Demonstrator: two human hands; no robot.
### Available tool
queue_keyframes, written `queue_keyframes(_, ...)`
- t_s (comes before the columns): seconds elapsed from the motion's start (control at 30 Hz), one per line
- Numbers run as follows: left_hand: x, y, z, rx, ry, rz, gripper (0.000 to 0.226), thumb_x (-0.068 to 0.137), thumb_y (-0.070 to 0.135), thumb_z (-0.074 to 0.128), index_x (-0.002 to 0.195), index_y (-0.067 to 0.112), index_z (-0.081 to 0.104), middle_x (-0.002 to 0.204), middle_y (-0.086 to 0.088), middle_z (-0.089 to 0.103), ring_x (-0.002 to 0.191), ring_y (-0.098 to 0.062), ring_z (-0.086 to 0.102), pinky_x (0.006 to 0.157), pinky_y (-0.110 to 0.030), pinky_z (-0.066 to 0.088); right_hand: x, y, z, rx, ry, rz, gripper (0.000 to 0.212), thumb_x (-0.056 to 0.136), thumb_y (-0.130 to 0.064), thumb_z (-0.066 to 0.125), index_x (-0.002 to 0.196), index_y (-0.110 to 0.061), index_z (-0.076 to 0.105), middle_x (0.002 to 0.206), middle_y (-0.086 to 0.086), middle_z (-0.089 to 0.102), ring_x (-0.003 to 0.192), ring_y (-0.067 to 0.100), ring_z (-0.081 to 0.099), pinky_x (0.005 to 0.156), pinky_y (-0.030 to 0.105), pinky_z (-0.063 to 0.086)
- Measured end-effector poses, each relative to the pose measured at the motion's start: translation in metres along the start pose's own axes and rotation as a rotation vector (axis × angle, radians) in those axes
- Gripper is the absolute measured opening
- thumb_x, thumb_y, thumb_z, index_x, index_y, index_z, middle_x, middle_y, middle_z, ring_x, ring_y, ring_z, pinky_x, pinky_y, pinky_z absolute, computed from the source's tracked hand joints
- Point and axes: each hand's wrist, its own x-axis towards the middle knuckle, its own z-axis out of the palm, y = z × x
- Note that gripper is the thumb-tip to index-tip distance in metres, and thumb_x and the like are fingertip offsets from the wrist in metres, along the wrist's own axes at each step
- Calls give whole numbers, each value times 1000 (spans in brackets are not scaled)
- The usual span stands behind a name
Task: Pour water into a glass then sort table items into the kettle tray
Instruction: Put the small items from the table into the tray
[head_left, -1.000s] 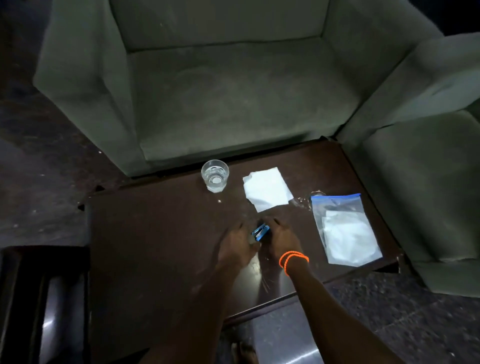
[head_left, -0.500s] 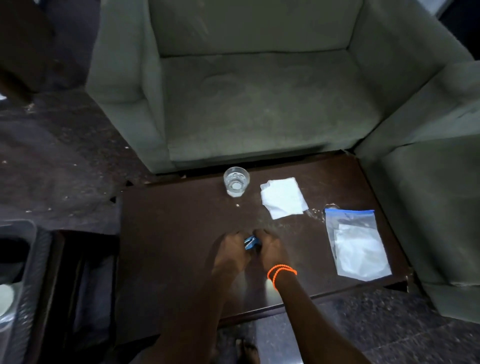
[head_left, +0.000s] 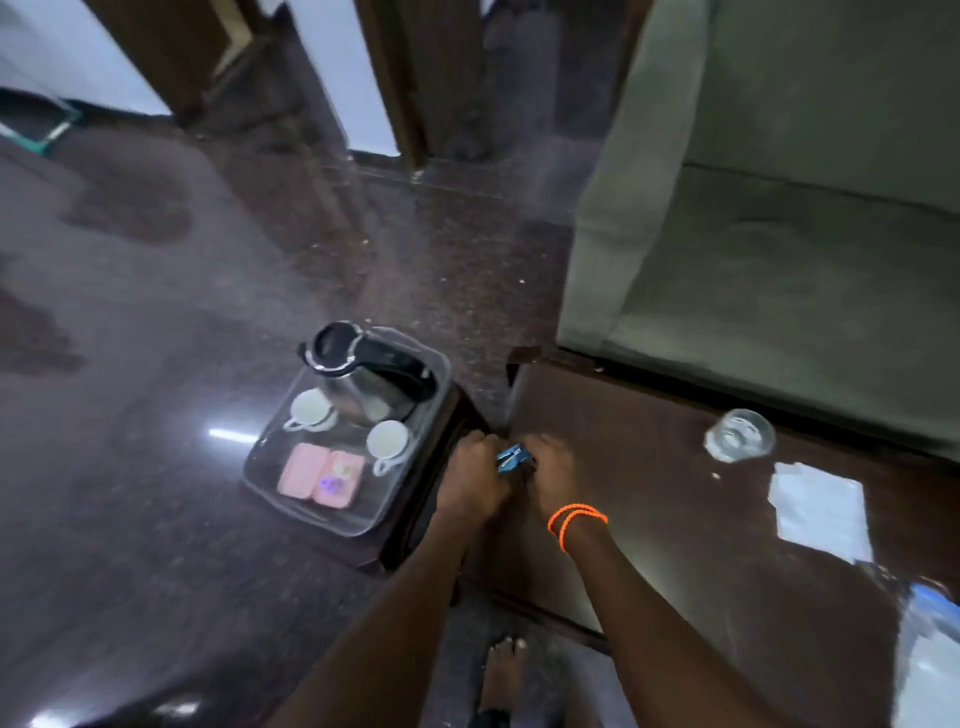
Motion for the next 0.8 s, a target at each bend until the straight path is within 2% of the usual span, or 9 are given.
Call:
queue_keyframes(0.07, -5, -33, -31, -23, 42, -39, 40, 74, 50, 60, 92, 16, 72, 93, -11, 68, 89, -31, 66, 74, -41, 53, 5, -38, 20, -77, -36, -102, 36, 79, -5, 63, 113, -15, 70, 106, 9, 69, 100, 32, 60, 87, 42, 51)
queue_keyframes(0.2, -20, -107, -84, -30, 171, -163, 31, 74, 40, 69, 95, 17, 75, 94, -11, 70, 88, -31, 66, 73, -37, 50, 13, -115, 66, -139, -77, -321, 32, 79, -11, 67, 110, -17, 71, 102, 9, 73, 95, 35, 63, 82, 43, 52)
queue_keyframes(0.3, -27, -156, -113, -25, 235, -235, 29, 69, 27, 72, 94, 15, 76, 92, -13, 71, 90, -35, 66, 75, -39, 51, 21, -159, 105, -165, -112, -383, 30, 74, -11, 74, 104, -16, 73, 99, 9, 74, 95, 33, 65, 82, 40, 52)
queue_keyframes(0.43, -30, -207, -140, -80, 296, -285, 23, 67, 11, 76, 90, 7, 77, 87, -14, 71, 86, -32, 65, 72, -31, 44, 32, -202, 155, -244, -170, -441, 20, 76, -18, 71, 95, -24, 70, 93, 0, 73, 92, 28, 63, 78, 41, 47)
queue_keyframes(0.5, -30, -225, -145, -79, 330, -276, 21, 65, 4, 77, 86, 7, 78, 85, -14, 72, 84, -33, 67, 69, -31, 44, 39, -212, 176, -288, -175, -449, 21, 77, -20, 69, 97, -28, 69, 96, -2, 72, 95, 27, 61, 80, 40, 44)
queue_keyframes(0.63, -24, -263, -147, -31, 364, -318, 31, 67, 12, 83, 98, 14, 81, 95, -11, 75, 86, -32, 69, 72, -32, 49, 50, -224, 206, -253, -205, -459, 32, 83, -12, 64, 110, -28, 71, 105, 3, 72, 109, 29, 59, 95, 44, 44)
queue_keyframes(0.73, -19, -281, -143, 79, 359, -305, 29, 67, 20, 80, 96, 18, 81, 93, -8, 78, 89, -34, 67, 77, -41, 53, 54, -228, 215, -221, -201, -475, 39, 84, -4, 60, 115, -25, 72, 111, 9, 71, 111, 33, 57, 96, 42, 42)
queue_keyframes(0.8, -14, -290, -136, 163, 333, -342, 28, 70, 23, 81, 98, 21, 79, 95, -4, 77, 97, -32, 63, 86, -43, 48, 58, -225, 227, -261, -213, -475, 37, 84, -6, 59, 111, -27, 72, 106, 7, 71, 110, 31, 58, 95, 41, 42)
